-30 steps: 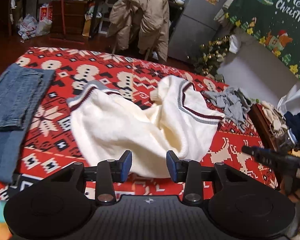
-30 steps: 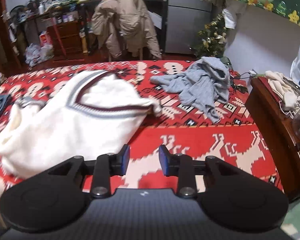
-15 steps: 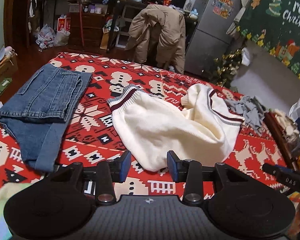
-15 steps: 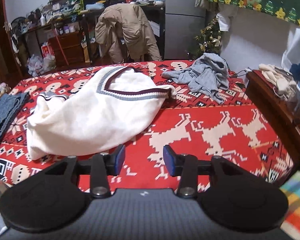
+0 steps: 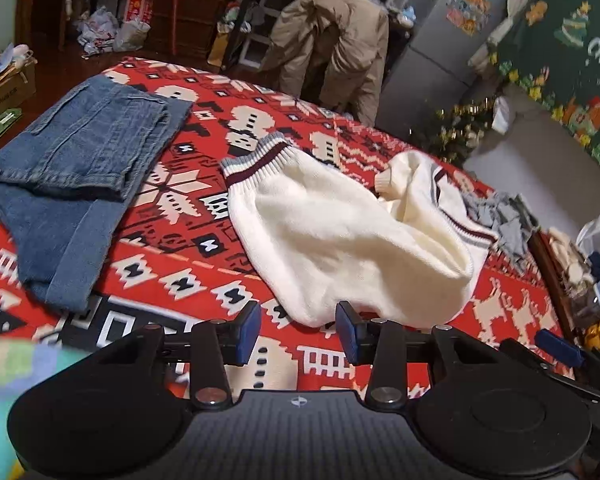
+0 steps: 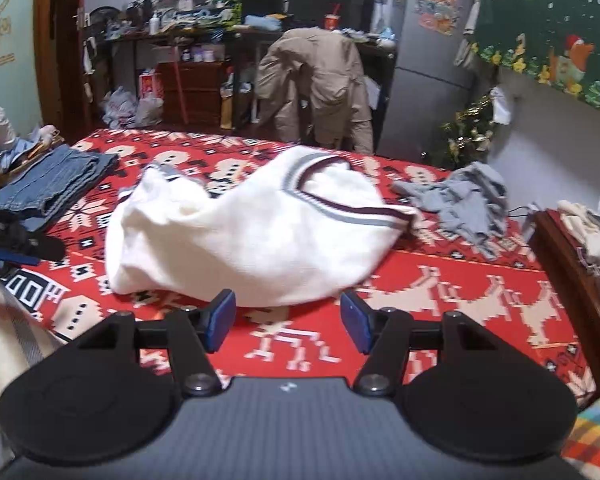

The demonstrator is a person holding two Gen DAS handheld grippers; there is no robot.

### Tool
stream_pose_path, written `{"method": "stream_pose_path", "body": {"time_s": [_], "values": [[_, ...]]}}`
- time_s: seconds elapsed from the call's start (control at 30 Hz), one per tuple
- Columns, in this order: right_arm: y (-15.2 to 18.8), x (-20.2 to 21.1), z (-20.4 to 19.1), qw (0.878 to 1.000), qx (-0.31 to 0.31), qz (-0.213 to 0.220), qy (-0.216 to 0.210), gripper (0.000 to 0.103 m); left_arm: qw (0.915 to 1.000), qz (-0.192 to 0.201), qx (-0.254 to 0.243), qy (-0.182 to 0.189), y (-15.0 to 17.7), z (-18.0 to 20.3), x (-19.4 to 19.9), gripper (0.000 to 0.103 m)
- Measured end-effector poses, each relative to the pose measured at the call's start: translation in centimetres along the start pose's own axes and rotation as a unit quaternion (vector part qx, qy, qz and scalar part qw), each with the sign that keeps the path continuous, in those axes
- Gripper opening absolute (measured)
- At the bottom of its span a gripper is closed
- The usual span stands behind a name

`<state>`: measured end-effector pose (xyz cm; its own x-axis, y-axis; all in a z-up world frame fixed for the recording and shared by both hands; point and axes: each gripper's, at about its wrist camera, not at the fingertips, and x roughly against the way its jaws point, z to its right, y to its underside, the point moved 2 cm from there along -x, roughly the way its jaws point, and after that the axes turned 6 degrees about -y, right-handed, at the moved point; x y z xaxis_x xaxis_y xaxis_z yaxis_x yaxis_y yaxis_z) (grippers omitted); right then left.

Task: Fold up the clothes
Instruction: 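Lay the sweater flat on the blanket and open both grippers, then grasp the striped hem of the sweater with the left and right grippers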

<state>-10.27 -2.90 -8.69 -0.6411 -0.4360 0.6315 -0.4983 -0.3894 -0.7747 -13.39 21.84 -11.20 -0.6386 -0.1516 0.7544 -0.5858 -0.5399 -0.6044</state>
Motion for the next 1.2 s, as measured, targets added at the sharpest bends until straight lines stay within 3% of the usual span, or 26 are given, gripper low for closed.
{"method": "stream_pose_path", "body": {"time_s": [0.17, 0.4, 0.63, 0.67, 0.7, 0.73, 0.97, 1.2], "values": [[-0.5, -2.5, -0.9, 0.999, -0.035, -0.007, -0.023, 0.063, 0.9993, 0.012, -0.025, -0.025, -2.0, -0.2, -2.1, 0.042], [-0.2, -6.8, -3.0, 0.999, -0.023, -0.039, -0.03, 0.065, 0.9965, -0.042, 0.07, 0.016, -2.7, -3.4, -5.1, 0.042], [-0.7, -10.8, -4.4, 0.999, 0.007, -0.052, -0.014, 0.062, 0.9955, -0.06, 0.07, 0.02, -2.2, -3.1, -6.0, 0.042], [-0.9, -11.1, -4.2, 0.998, 0.003, -0.051, -0.02, 0.049, 0.9956, -0.06, 0.07, 0.02, -2.2, -3.1, -6.1, 0.042], [-1.1, -11.4, -4.1, 0.998, 0.001, -0.05, -0.028, 0.023, 0.9954, -0.06, 0.071, 0.022, -2.2, -3.1, -6.2, 0.042], [-1.3, -11.5, -4.0, 0.998, 0.001, -0.05, -0.034, 0.013, 0.9951, -0.061, 0.075, 0.023, -2.2, -3.3, -6.3, 0.042], [-3.7, -9.3, -0.6, 1.0, 0.011, -0.022, -0.013, 0.009, 0.9928, -0.061, 0.098, 0.03, -2.2, -4.0, -6.1, 0.042], [-6.7, -6.5, 9.5, 0.995, -0.004, 0.004, 0.095, 0.009, 0.9943, -0.06, 0.085, 0.022, -2.2, -3.4, -6.1, 0.042]]}}
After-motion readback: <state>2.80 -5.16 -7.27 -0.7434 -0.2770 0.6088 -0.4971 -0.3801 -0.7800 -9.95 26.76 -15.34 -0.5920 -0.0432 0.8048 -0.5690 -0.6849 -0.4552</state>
